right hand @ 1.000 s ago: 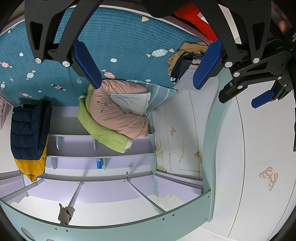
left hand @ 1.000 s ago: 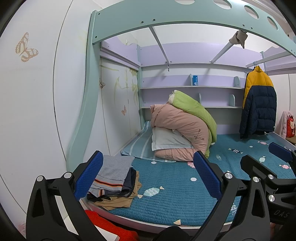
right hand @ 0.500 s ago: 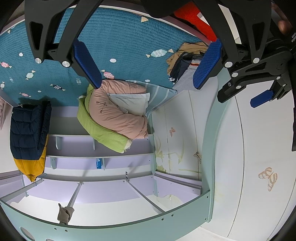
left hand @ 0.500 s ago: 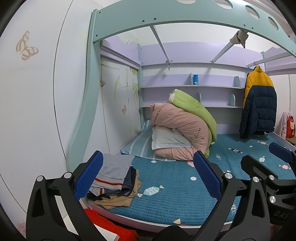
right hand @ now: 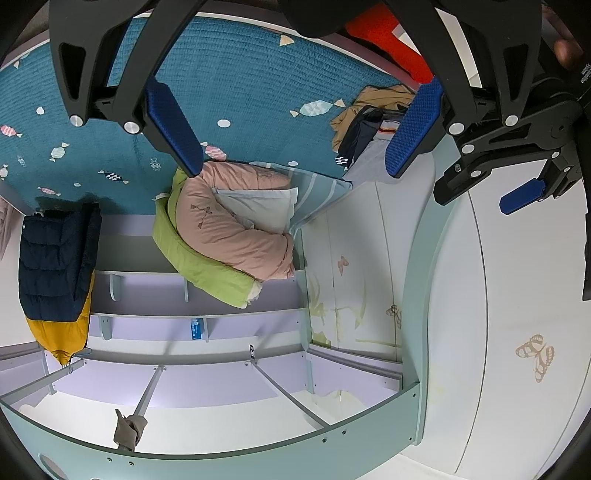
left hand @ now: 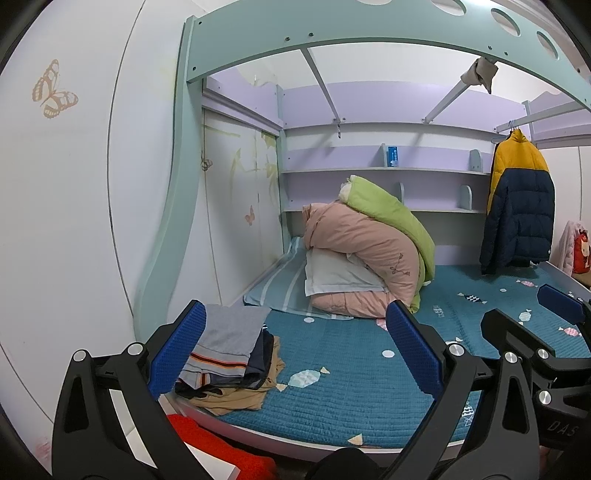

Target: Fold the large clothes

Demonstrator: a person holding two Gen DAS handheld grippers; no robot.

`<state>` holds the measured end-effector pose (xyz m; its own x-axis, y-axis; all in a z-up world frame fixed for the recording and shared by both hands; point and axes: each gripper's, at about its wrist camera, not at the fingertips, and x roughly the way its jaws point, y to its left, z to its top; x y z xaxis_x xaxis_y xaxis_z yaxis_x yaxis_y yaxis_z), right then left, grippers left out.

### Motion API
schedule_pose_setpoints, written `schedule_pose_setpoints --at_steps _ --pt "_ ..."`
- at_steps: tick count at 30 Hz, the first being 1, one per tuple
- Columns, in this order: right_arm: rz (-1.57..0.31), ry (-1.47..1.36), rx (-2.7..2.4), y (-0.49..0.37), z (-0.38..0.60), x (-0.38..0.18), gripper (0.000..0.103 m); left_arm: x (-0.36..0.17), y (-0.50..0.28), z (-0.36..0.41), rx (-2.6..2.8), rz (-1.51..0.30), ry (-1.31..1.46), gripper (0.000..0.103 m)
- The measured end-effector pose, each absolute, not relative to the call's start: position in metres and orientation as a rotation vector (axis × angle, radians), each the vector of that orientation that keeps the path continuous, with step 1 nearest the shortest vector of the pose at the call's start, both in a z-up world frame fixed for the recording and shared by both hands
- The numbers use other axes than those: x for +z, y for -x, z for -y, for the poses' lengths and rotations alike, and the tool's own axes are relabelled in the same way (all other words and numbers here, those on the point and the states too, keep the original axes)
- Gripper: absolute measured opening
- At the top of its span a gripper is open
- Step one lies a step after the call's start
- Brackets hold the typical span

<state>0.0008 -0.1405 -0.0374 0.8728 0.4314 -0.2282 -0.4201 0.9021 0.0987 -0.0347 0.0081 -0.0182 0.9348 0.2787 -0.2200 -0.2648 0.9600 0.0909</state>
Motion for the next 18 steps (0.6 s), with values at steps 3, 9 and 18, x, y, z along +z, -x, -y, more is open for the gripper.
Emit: schedule_pose_setpoints --at_steps 3,9,18 --pt "-0.25 -0.046 0.446 -0.0009 0.1406 -0.0374 0.095 -0.0179 0.0346 -0.008 0.279 -0.233 -0.06 0.098" --pt "-0.25 -0.046 0.444 -0.0005 0.1399 -0.0375 0.095 -0.0177 0.0343 -0.0085 0.279 -0.234 -0.058 0.098" --pt "-0.249 -0.046 0.445 -0.0008 0.1403 -0.0373 0.095 -0.0186 0.0344 -0.0084 0.283 -0.234 -0.062 0.098"
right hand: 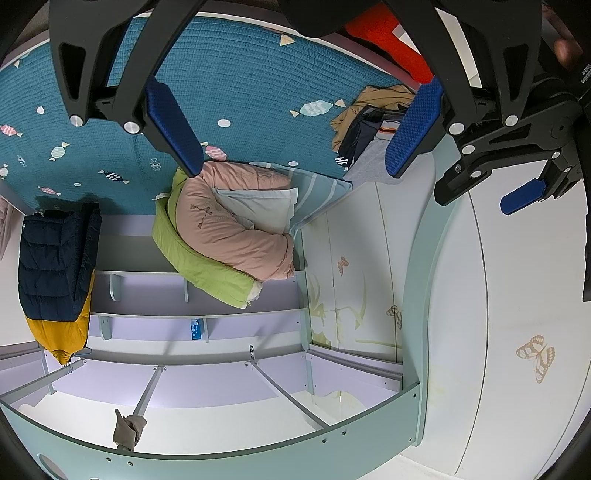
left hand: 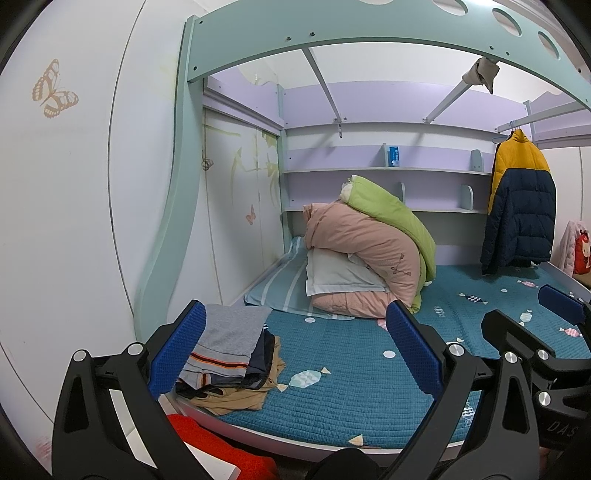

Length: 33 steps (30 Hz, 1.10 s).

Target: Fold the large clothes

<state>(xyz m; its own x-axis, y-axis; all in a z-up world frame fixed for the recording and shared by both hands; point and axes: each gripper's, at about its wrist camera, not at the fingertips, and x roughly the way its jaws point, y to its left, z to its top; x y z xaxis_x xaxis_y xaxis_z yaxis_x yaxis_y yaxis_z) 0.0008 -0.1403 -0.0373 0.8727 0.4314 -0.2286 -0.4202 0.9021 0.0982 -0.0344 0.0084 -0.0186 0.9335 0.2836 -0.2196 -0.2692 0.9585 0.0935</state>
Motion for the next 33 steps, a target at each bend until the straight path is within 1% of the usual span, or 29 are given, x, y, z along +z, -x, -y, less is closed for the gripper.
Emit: schedule_pose_setpoints --at_steps 33 --pt "-0.256 -0.047 0.449 -0.0045 0.1416 -0.0388 0.095 -0.0212 0.0361 -0.0112 0.294 -0.238 -0.064 0.098"
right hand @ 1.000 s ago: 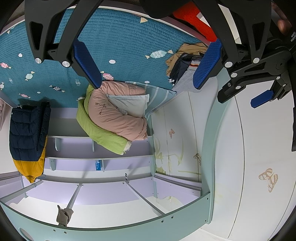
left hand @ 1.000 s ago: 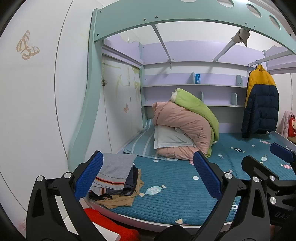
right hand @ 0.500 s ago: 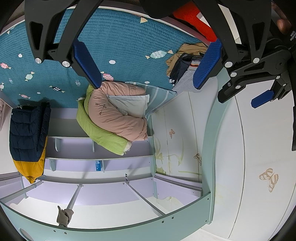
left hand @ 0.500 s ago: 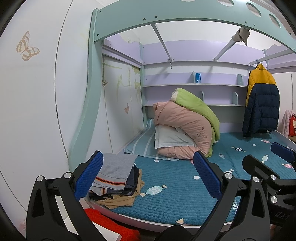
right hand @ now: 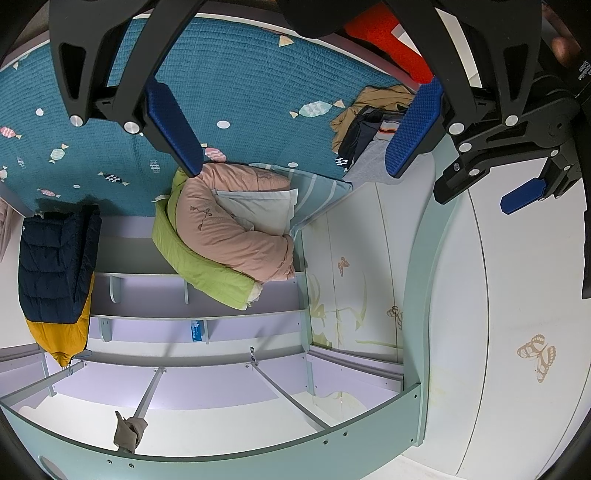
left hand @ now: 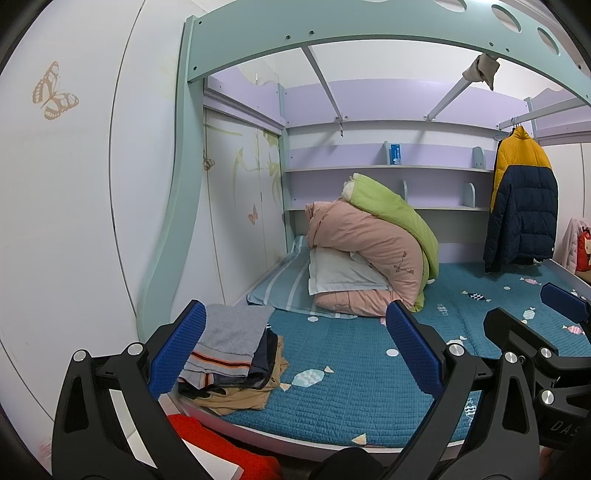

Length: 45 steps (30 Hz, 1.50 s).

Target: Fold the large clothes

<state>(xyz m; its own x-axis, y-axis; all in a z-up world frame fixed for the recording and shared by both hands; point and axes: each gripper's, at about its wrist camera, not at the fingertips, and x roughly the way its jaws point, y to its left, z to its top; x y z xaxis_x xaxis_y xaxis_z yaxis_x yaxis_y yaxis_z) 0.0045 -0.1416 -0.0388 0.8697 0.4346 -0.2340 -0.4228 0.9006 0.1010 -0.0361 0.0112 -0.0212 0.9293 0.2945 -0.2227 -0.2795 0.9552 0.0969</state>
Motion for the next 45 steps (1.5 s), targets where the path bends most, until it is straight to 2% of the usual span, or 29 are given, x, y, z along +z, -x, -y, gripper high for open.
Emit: schedule_pose_setpoints --at_steps 45 --pt "-0.261 -0.047 0.449 -0.0052 0.1422 -0.0417 0.095 -0.0242 0.0337 -0.0153 0.293 -0.244 -0.061 0.098"
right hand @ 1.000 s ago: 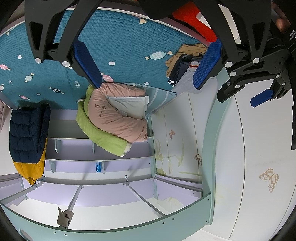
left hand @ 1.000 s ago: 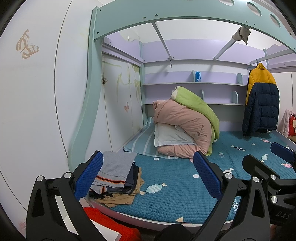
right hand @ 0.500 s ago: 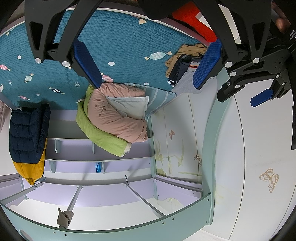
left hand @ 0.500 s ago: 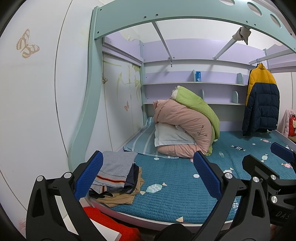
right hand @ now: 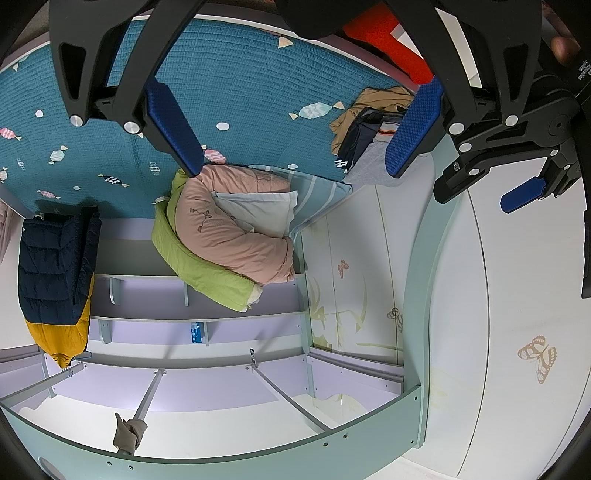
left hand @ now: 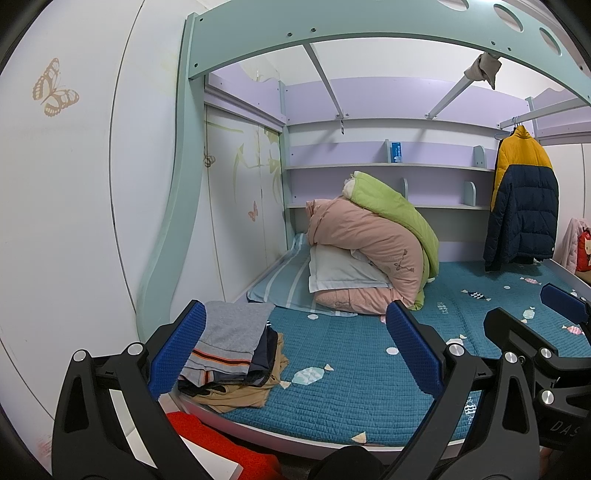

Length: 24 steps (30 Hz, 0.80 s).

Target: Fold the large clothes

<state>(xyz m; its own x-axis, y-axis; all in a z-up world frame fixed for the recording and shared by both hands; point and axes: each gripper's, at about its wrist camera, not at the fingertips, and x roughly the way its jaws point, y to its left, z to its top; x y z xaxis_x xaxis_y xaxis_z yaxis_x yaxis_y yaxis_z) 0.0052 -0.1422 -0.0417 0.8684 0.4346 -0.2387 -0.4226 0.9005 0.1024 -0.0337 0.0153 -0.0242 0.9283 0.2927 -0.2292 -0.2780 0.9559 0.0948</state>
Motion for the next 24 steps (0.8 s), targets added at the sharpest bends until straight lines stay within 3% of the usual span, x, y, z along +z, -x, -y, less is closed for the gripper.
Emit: schedule_pose_setpoints --at_steps 24 --pt "-0.261 -0.048 0.449 -0.0054 0.1427 -0.0414 0.095 -0.0232 0.0328 -0.0165 0.291 -0.246 -0.06 0.098"
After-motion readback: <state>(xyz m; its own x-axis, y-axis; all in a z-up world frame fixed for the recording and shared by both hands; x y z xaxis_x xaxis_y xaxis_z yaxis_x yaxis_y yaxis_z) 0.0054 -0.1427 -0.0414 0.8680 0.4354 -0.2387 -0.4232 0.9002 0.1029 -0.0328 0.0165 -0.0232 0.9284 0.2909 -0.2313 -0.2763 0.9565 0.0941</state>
